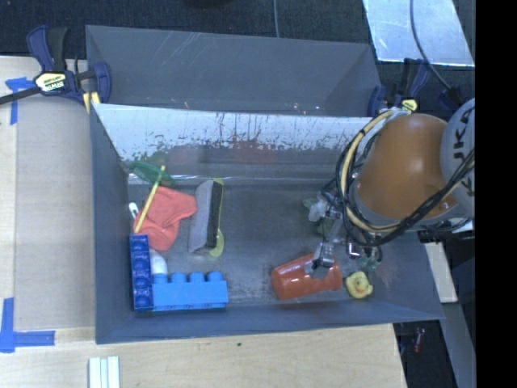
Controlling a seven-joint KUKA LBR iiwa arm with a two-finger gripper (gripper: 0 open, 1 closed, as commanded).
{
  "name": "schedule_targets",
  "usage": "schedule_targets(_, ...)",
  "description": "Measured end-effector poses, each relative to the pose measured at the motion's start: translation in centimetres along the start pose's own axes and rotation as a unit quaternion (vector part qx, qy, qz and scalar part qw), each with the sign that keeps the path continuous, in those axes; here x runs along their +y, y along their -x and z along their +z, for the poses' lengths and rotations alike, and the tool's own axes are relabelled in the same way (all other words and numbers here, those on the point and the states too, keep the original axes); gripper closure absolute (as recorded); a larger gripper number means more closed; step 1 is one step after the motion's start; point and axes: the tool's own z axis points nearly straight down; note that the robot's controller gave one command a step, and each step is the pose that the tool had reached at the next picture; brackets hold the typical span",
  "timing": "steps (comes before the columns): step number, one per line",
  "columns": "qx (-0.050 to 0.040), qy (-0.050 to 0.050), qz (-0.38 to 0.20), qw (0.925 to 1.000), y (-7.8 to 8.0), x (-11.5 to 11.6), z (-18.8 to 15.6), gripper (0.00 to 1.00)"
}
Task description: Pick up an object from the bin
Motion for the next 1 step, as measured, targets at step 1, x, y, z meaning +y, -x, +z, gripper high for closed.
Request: schedule_targets(1, -0.0024, 0.001, -0.019, 0.9998, 0.76, -5.89, 0.75, 0.0)
